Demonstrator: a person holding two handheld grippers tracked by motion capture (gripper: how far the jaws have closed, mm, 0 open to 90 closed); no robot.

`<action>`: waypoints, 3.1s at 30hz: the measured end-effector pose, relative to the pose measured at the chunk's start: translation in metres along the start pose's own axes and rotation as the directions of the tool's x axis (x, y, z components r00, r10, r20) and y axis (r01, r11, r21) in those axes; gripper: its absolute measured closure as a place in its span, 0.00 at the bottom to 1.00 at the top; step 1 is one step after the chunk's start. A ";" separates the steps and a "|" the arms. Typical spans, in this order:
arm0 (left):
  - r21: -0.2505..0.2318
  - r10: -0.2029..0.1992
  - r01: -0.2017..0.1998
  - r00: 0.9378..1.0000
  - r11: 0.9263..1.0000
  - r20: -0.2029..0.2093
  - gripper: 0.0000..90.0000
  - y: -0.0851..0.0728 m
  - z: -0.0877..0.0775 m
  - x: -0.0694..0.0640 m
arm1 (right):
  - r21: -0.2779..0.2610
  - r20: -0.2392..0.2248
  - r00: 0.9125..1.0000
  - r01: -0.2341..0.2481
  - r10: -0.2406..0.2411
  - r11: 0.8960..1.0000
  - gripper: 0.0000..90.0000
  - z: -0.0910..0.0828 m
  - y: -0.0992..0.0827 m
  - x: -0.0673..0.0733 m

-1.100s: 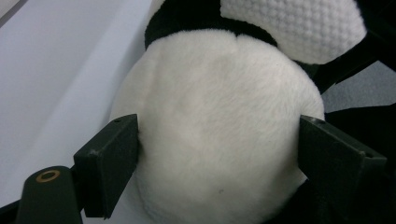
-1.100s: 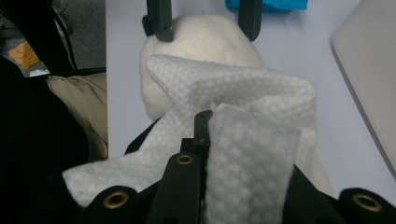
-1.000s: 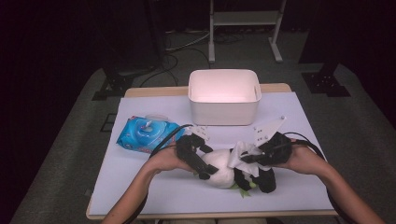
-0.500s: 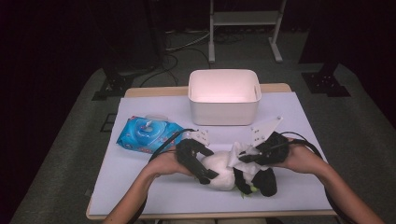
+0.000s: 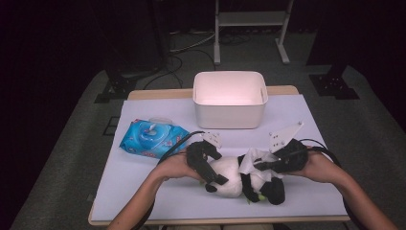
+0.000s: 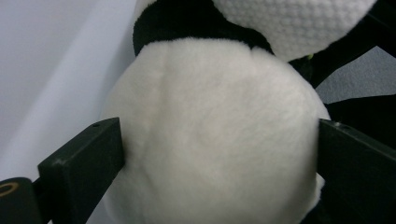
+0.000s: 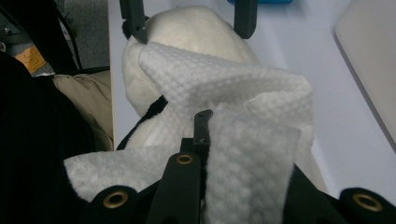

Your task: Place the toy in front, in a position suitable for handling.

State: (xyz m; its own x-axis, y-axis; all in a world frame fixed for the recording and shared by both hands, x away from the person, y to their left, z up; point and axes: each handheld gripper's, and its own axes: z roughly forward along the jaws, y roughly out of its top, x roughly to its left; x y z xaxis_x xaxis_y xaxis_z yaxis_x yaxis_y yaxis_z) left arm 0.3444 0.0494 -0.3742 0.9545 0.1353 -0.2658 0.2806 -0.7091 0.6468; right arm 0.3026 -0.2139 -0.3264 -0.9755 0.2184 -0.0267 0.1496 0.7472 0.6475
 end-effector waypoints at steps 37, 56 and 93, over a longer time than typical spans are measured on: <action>0.100 0.209 -0.193 0.959 0.976 -0.189 0.33 0.030 -0.010 0.002 | -0.024 0.039 0.999 0.025 -0.024 0.999 0.92 0.003 0.022 -0.018; -0.004 0.130 -0.131 0.982 0.991 -0.137 0.11 0.006 -0.006 0.001 | -0.012 0.046 0.999 -0.014 0.014 1.000 0.92 -0.001 0.009 -0.024; -0.011 0.141 -0.146 0.973 0.989 -0.183 0.14 0.003 0.001 -0.014 | 0.004 0.031 0.998 0.053 -0.053 0.999 0.92 0.019 0.007 0.001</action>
State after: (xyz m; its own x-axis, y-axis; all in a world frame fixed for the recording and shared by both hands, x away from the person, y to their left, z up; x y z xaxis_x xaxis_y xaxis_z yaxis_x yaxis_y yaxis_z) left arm 0.3320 0.0447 -0.3694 0.9867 0.1583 -0.0364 0.1398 -0.7136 0.6865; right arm 0.3053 -0.1966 -0.3368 -0.9766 0.1977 -0.0842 0.0985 0.7600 0.6424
